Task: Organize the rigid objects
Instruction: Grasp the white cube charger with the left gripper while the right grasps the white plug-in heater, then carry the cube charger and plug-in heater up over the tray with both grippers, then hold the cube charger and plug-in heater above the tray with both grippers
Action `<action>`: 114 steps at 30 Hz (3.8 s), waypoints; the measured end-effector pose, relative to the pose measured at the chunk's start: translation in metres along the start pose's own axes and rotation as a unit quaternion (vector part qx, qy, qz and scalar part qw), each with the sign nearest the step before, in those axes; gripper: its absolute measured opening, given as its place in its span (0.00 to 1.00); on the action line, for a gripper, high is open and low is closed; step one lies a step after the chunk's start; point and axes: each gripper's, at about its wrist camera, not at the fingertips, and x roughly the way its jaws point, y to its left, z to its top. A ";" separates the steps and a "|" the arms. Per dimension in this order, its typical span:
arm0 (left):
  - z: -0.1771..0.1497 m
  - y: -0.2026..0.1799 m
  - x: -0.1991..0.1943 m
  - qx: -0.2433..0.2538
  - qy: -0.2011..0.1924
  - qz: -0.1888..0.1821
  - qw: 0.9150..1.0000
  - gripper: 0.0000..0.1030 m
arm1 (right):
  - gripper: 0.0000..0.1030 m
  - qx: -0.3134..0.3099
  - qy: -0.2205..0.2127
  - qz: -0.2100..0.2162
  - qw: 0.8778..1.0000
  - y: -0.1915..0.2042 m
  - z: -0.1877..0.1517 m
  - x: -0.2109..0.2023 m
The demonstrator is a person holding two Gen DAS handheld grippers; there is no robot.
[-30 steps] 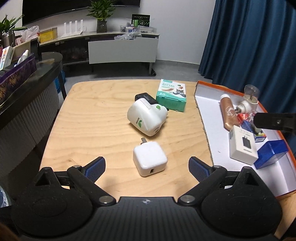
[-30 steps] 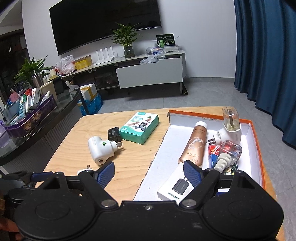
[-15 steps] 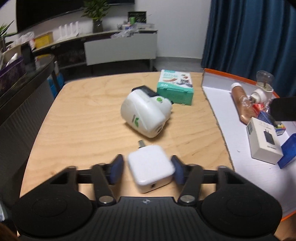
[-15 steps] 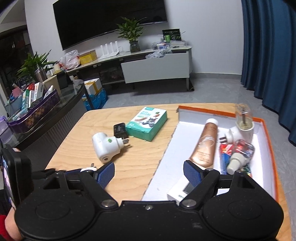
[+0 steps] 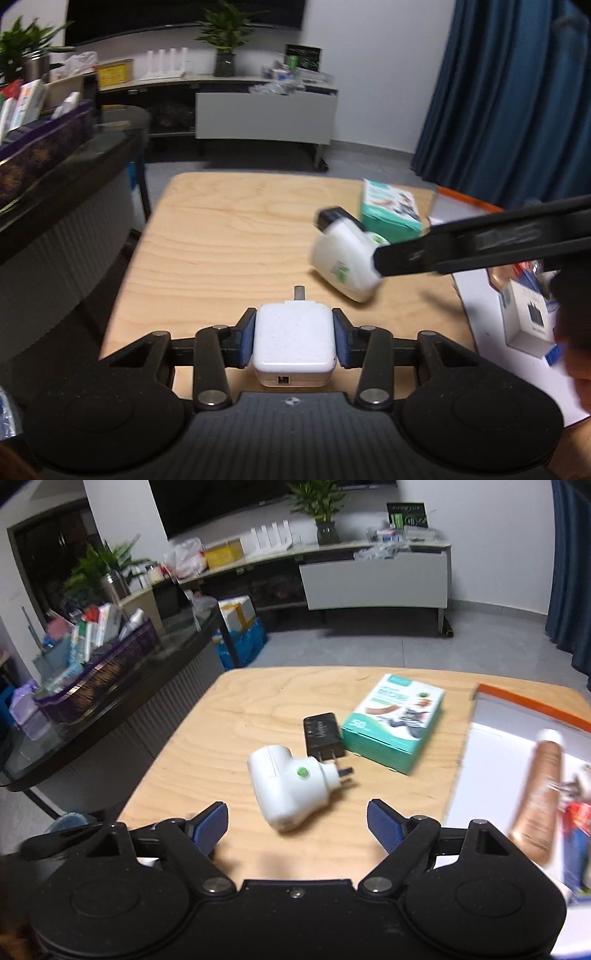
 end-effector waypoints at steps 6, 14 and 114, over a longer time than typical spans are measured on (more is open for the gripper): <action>0.005 0.017 -0.004 -0.021 -0.011 0.016 1.000 0.41 | 0.95 -0.008 0.032 -0.033 0.999 0.011 0.011 0.051; 0.007 0.021 -0.001 -0.034 -0.016 0.012 0.999 0.41 | 0.90 -0.014 0.022 -0.043 0.999 0.012 0.011 0.068; -0.014 -0.178 -0.063 0.074 -0.030 -0.108 0.991 0.41 | 0.85 0.099 -0.141 -0.205 0.963 -0.090 -0.138 -0.229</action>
